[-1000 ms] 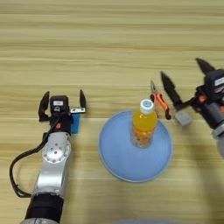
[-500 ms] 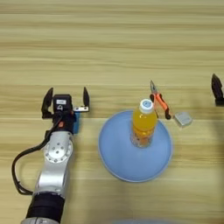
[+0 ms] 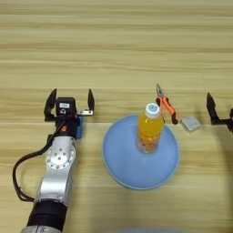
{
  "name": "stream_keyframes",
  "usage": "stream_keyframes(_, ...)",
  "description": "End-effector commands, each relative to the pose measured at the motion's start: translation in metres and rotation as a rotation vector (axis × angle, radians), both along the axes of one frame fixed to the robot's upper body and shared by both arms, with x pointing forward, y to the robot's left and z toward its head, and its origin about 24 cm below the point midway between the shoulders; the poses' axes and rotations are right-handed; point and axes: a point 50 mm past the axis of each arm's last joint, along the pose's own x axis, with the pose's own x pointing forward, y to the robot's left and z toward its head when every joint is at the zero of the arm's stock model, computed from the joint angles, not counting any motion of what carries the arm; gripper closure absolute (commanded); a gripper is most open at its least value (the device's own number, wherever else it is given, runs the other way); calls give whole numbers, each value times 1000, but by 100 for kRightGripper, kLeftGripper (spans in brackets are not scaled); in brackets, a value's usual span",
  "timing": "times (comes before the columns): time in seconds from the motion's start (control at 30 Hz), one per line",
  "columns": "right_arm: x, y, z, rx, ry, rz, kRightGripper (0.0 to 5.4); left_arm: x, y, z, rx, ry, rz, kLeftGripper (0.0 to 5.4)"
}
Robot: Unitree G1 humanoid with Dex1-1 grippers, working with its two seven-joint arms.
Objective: Move the objects on the table
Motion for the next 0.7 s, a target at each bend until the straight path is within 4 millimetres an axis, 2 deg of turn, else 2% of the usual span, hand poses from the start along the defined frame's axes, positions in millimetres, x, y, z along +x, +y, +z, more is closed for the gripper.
stream_keyframes(0.03, 5, 0, 0, 20, -11, 6, 0, 3, -1, 5, 4, -32, -21, 0)
stream_keyframes(0.17, 5, 2, -1, 22, -14, 8, 0, 1, 2, 14, -70, -82, -11, 0)
stream_keyframes(0.4, 2, 6, -2, 35, -12, 19, 0, -9, -7, 49, -119, -200, -69, 0)
stream_keyframes(0.57, -1, 10, -1, 38, -14, 26, 0, -23, -29, 81, -137, -279, -181, 0)
stream_keyframes(0.7, -2, 13, -1, 37, -14, 34, 0, -32, -52, 88, -163, -268, -290, 0)
